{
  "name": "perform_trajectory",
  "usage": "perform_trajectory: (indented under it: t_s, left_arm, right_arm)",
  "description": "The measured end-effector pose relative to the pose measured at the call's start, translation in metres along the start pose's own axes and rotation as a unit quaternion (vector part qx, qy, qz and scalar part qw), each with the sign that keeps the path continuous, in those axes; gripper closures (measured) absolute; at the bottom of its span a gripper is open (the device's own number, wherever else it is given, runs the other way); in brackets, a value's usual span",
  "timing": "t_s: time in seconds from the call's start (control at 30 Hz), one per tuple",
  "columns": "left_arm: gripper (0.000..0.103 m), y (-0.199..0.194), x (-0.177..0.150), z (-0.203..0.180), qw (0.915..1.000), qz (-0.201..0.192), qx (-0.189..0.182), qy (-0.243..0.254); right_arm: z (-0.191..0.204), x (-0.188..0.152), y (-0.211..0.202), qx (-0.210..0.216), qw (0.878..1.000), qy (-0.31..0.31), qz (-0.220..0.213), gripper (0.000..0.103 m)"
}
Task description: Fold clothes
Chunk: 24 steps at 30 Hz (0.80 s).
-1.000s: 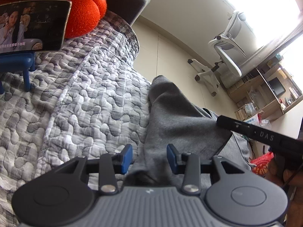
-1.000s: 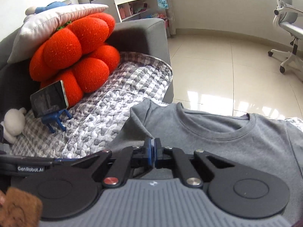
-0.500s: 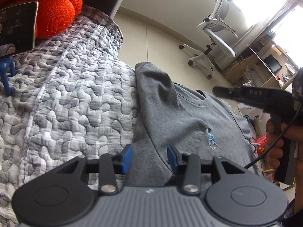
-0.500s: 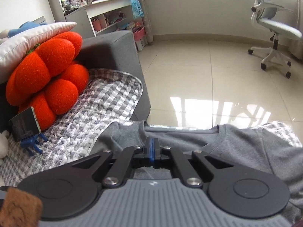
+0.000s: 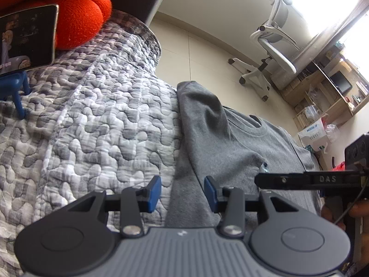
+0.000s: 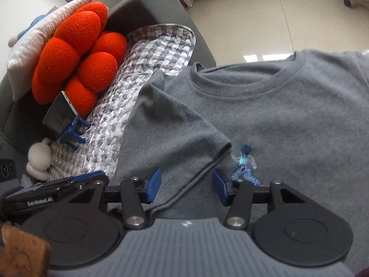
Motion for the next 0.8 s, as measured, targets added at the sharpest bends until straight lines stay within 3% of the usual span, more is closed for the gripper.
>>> perform_trajectory:
  t_s: [0.13, 0.33, 0.4, 0.5, 0.63, 0.8]
  left_arm:
    - [0.061, -0.003, 0.000, 0.002, 0.9999, -0.003, 0.002, -0.010]
    - [0.061, -0.006, -0.001, -0.008, 0.9999, -0.003, -0.004, 0.009]
    - [0.061, -0.006, -0.003, -0.013, 0.9999, -0.004, -0.004, 0.014]
    - [0.061, -0.006, -0.008, -0.020, 0.9997, -0.001, 0.001, 0.025]
    - [0.061, -0.012, -0.015, -0.037, 0.9972, -0.009, 0.006, 0.073]
    - [0.058, -0.010, -0.024, -0.063, 0.9833, -0.013, 0.025, 0.180]
  right_arm:
    - [0.014, -0.015, -0.017, 0.057, 0.997, 0.043, 0.013, 0.049]
    - [0.056, -0.054, -0.082, 0.122, 0.992, -0.015, -0.032, 0.048]
    - [0.051, -0.068, -0.085, 0.115, 0.992, 0.027, -0.038, 0.046]
    - [0.029, -0.082, -0.056, 0.091, 0.991, 0.090, -0.026, 0.046]
    - [0.010, -0.073, -0.038, 0.045, 0.993, 0.106, -0.039, 0.046]
    - [0.010, -0.084, -0.063, 0.077, 0.988, 0.122, -0.060, 0.046]
Point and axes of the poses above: each gripper's, at about its wrist camera, not at the fingertips, and y roughly the way its jaws point, z to its left, x to its top, the point moved 5 cm from there along y, roughly the way its jaws point
